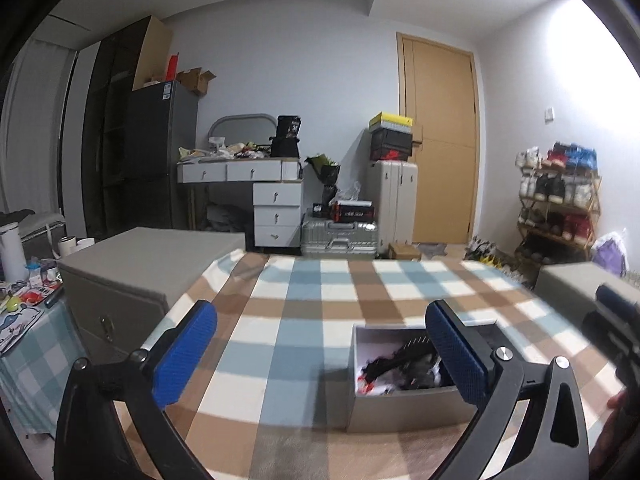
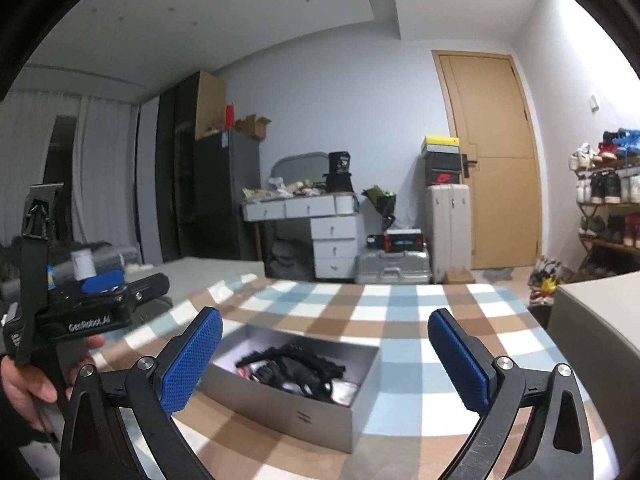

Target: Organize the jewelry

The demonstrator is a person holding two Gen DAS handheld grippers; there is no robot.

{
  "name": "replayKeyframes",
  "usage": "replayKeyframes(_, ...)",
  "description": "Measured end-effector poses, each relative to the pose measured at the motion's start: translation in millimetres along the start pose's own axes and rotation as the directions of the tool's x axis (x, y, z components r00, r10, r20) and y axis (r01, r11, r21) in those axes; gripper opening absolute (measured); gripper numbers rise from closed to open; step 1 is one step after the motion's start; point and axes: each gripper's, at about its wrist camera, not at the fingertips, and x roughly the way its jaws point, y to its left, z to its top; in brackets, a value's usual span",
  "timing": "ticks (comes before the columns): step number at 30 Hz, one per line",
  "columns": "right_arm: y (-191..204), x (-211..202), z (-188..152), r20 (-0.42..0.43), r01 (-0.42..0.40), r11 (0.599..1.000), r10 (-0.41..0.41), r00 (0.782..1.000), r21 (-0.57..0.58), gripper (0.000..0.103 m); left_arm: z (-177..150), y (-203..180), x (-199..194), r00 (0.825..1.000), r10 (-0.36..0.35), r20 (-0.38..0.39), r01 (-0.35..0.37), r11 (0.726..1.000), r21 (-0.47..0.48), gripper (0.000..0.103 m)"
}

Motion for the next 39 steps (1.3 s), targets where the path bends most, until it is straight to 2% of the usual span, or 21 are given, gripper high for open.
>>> replayKeyframes(3,3,5,-6,-0.033,0.027,0.999,-0.028,0.999,-0.029,0.103,-9,1,7,1.0,0.0,-0.03,0.0,1.0,-0.001,0.102)
replayKeyframes(7,2,9,-9,-0.061,0.012,1.0,-0.013,0.998,-0.029,0.103,-10,3,10,0.999,0.0,-0.043,0.0,1.0,-0.008,0.102)
replayKeyframes(13,7,25,-14,-0.151,0.013,0.999,-0.021,0.988,-0.053,0.103,-15,-1,9,0.998,0.004,-0.059,-0.003,1.0,0.009,0.102)
replayKeyframes(18,8,23,-14,-0.155,-0.006,0.998,-0.003,0.988,-0.057,0.103,-13,-6,4,0.998,-0.008,-0.055,0.01,0.999,0.04,0.102)
replayKeyframes(39,7,23,-14,-0.154,-0.006,0.998,-0.003,0.988,-0.056,0.103,-13,-2,2,0.999,-0.001,-0.054,0.003,1.0,0.028,0.102)
